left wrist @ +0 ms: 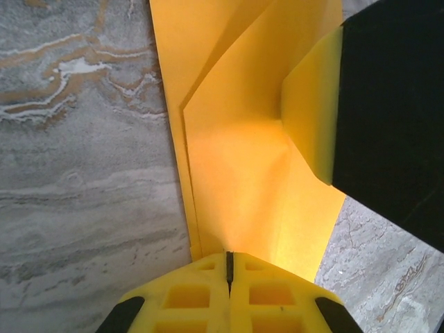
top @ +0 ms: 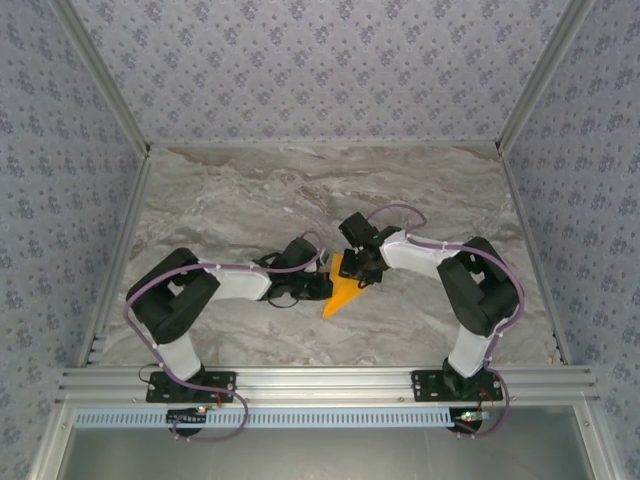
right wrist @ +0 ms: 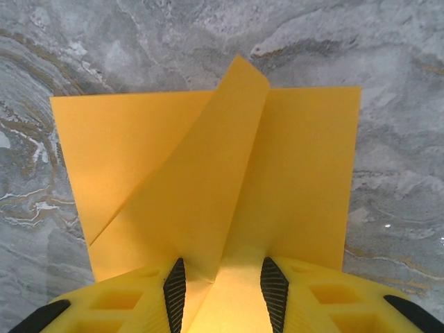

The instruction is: Fold a paper plane with a square sheet of paper (pick it up from the middle)

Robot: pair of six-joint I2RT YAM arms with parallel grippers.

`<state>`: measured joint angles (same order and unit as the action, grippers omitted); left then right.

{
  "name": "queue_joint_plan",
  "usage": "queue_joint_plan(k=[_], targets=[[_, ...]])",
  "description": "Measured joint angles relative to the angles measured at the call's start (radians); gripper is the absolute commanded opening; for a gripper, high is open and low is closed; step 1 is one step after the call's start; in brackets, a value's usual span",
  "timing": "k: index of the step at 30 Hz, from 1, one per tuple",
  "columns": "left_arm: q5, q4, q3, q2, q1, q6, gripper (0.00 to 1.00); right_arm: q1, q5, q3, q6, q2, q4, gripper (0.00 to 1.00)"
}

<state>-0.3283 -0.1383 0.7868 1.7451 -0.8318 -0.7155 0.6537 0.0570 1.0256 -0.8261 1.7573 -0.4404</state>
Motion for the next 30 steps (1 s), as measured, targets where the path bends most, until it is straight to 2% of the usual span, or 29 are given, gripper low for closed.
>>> queue_joint_plan(k=[7, 12, 17, 30], targets=[[0.0, 0.017, 0.02, 0.011, -0.002, 0.013, 0.02, -0.013, 0.015, -0.043, 0.005, -0.1, 0.012, 0.37], [0.0, 0.032, 0.029, 0.015, -0.002, 0.017, 0.01, -0.024, 0.079, -0.104, 0.037, -0.207, 0.103, 0.17], [0.001, 0.042, 0.037, 0.019, -0.003, 0.019, 0.0, -0.026, 0.177, -0.161, 0.06, -0.177, 0.215, 0.04], [0.008, 0.06, 0.047, 0.019, -0.006, 0.02, 0.0, -0.064, 0.294, -0.262, 0.072, -0.089, 0.411, 0.01]])
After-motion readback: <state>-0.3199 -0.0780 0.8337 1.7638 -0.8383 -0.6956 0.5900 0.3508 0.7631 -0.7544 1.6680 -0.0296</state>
